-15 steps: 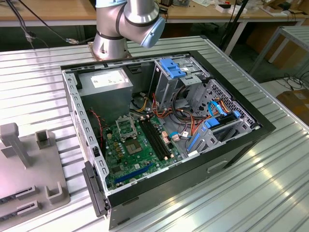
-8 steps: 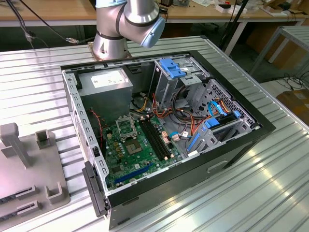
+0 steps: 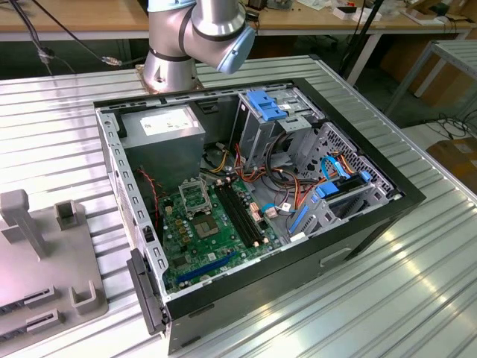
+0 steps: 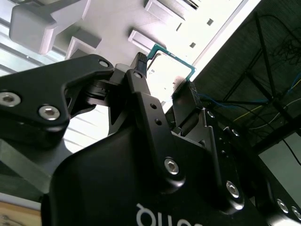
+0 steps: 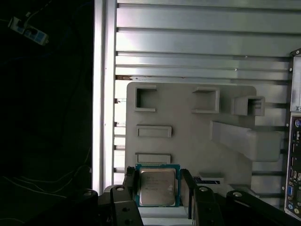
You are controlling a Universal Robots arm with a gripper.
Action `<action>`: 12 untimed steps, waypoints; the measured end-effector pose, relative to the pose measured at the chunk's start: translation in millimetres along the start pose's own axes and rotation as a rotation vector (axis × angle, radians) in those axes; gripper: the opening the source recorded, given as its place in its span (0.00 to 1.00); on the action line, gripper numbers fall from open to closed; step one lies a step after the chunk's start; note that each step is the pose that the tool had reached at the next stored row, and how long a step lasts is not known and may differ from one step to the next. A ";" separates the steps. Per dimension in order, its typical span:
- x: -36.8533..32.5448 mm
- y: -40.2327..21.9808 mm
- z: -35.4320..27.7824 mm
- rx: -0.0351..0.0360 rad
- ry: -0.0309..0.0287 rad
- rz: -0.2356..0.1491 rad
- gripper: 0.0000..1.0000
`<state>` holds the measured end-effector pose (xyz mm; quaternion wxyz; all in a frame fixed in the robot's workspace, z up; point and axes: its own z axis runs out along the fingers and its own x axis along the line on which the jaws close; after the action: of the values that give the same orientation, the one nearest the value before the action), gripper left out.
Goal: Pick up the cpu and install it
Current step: 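Pick up the cpu and move it towards the insertion slot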
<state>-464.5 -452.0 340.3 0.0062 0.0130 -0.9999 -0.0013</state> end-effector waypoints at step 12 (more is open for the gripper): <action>-0.5 0.0 -7.0 0.0000 0.0001 0.000 0.47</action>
<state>-463.9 -451.9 347.2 0.0062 0.0130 -0.9999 -0.0013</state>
